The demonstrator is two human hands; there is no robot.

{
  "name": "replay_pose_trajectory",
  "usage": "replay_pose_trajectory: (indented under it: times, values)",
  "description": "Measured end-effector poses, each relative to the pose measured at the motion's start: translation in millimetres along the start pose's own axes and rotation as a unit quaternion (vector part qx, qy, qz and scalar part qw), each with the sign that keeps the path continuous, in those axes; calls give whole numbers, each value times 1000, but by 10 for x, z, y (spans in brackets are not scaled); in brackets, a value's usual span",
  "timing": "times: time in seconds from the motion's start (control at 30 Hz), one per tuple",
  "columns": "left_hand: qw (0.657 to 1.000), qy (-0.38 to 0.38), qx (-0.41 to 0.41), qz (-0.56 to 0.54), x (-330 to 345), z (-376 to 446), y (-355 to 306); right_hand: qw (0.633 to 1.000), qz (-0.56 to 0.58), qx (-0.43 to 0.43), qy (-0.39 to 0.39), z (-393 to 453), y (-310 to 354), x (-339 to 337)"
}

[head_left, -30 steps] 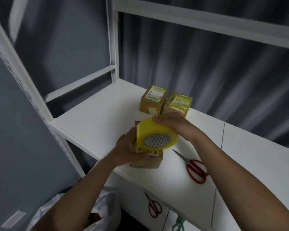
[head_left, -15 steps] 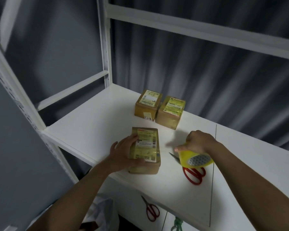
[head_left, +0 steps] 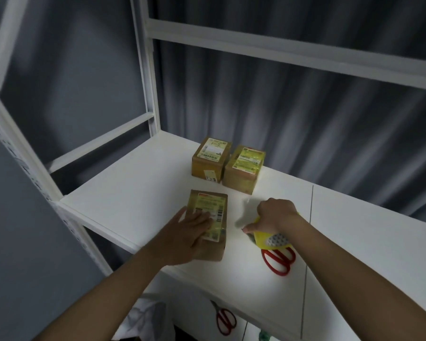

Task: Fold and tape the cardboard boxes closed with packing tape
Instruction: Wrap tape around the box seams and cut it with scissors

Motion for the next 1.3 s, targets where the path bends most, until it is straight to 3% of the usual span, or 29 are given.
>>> replay_pose_trajectory:
  times: [0.07,0.13,0.2,0.37,0.57,0.63,0.8,1.0,1.17,1.3]
  values:
    - [992,-7,-114,-61,-54,126,-130,1000,-7,-3,-11,-5,20,8]
    - [972,7,-231,-40,25,216,-171,1000,-10,-4,-26,-5,40,9]
    - [956,52,-287,-10,189,246,-167,999,-11,-5,-38,-10,37,4]
    - [956,35,-292,-1,330,280,-73,999,-6,-7,-36,-25,12,19]
    - [920,185,-337,-72,492,292,107,995,92,-33,-34,-114,-146,56]
    - [921,195,-332,-55,485,287,90,991,123,-51,-26,-157,-228,63]
    - [936,132,-323,-36,431,296,57,971,234,-30,-44,-198,-497,137]
    - [906,4,-368,-208,325,364,100,944,301,-41,-125,-287,-642,-199]
    - [820,-119,-389,-402,262,263,246,909,376,-108,-143,-364,-580,-608]
    - [784,-109,-346,-504,346,157,303,895,408,-113,-142,-254,-415,-626]
Point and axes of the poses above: each hand's wrist, its own z-axis towards the middle knuckle, its own x-axis out of the palm, y = z × x, the point moved 8 cm from there along z, towards the middle knuckle, and after that the axes turned 12 degrees about -z, right-handed, at the moved point
